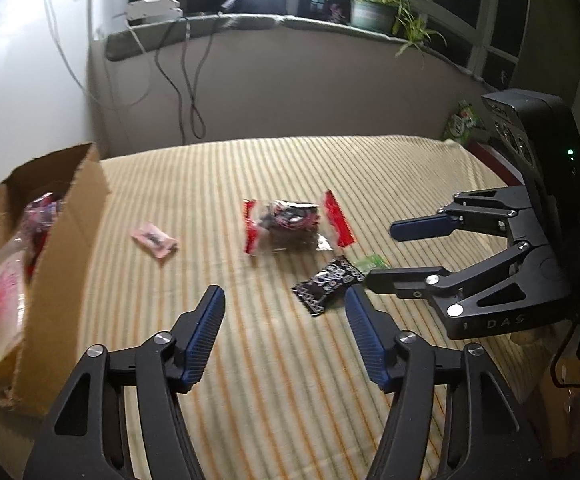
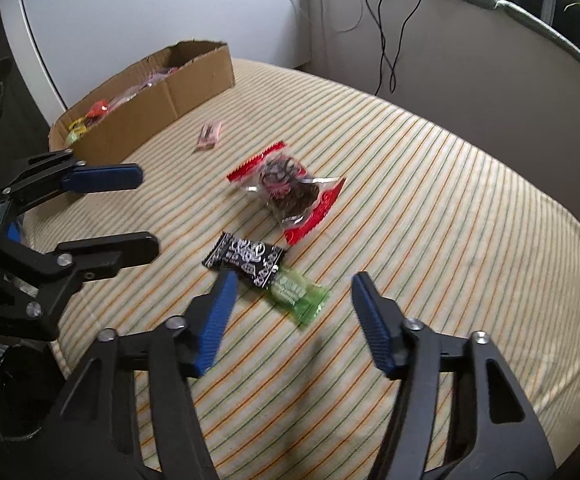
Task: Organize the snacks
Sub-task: 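Move both tools back toward the remaining snacks on the bed, then close the right tool on the green candy while the left tool grasps the black candy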
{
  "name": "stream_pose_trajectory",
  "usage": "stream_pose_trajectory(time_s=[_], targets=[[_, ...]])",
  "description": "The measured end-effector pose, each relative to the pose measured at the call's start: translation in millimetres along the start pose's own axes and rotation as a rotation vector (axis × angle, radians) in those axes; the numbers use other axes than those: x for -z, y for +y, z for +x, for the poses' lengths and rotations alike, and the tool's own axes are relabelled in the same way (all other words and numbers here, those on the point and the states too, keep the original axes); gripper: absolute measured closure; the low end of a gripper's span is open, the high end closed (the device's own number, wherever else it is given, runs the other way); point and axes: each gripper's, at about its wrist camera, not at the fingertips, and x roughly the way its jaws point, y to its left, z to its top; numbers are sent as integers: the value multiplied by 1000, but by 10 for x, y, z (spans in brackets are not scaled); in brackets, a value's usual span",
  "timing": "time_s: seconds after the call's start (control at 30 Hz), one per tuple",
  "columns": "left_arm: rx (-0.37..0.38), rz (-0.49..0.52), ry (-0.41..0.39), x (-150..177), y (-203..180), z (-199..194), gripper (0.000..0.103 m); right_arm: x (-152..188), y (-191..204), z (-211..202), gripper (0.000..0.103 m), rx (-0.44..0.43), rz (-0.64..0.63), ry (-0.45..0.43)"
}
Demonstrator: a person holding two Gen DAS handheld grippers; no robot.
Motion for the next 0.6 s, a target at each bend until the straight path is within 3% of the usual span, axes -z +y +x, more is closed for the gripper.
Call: stream_pose_trajectory(time_s=[0.17,0.6], targets=[[26,38,38,-29,-92,138,49,38,-7,86,54,-6,-18,27],[46,71,99,-90,-117,371,56,34,-47,187,55,-10,-37,35]])
